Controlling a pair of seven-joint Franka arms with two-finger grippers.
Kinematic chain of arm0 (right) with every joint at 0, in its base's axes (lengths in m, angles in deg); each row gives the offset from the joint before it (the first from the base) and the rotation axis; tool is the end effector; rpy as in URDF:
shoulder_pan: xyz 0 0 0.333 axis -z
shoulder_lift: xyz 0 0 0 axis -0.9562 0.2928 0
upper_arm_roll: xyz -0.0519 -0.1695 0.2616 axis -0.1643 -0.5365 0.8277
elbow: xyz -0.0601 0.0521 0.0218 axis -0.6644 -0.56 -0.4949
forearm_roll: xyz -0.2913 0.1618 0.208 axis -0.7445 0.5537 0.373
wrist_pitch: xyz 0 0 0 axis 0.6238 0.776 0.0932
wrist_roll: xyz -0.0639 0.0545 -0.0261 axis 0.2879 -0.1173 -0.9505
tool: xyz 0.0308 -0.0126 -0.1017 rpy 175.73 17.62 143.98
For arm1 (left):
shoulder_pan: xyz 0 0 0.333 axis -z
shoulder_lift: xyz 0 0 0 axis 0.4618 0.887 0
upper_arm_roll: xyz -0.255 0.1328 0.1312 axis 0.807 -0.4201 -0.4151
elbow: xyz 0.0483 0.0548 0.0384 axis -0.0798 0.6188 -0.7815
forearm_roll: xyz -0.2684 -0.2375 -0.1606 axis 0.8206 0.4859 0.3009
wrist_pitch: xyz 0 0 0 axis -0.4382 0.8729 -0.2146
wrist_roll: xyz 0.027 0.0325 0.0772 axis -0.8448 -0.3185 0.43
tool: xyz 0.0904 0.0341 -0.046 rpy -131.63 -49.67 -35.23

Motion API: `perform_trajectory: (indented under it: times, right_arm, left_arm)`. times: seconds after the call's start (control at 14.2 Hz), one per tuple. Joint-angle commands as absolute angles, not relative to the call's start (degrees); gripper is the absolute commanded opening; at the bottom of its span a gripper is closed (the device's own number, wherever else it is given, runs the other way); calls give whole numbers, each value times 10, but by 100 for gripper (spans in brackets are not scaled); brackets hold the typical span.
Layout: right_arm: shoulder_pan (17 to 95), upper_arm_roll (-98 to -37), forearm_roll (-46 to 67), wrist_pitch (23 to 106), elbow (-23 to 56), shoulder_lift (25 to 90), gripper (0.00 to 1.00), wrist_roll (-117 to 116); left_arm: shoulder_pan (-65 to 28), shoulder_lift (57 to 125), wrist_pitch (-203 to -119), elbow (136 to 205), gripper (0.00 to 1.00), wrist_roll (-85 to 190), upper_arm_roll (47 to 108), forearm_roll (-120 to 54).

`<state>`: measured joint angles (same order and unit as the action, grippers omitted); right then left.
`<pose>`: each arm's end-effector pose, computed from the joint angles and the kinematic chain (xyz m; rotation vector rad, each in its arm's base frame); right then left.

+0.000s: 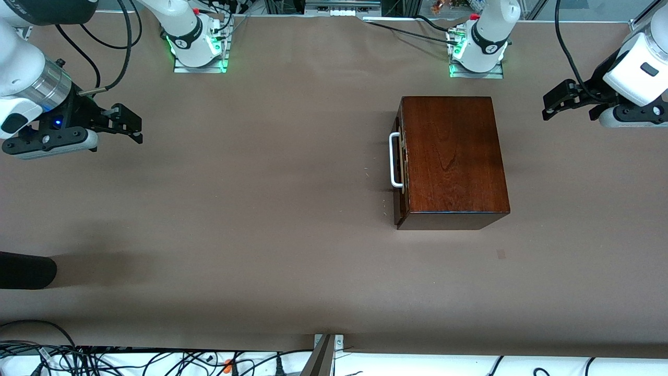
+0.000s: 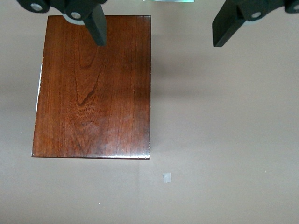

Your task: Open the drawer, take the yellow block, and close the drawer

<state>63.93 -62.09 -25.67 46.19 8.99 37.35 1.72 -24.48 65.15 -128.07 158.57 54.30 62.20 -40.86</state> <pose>0.5746 0.0907 0.5926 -3.1099 -0.3073 -0.0628 0.5388 -0.0592 0.6348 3.1275 0.0558 -0.1039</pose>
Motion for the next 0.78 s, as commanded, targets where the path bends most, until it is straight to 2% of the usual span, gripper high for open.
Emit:
perform_trajectory:
  times: [0.0, 0.7]
  right_arm:
    - [641, -621, -264, 457, 81, 376, 100, 16]
    - [641, -621, -263, 457, 81, 376, 100, 16]
  left_arm:
    - [-248, 655, -1278, 1571, 100, 540, 628, -419]
    - [-247, 657, -1284, 1569, 100, 541, 632, -414]
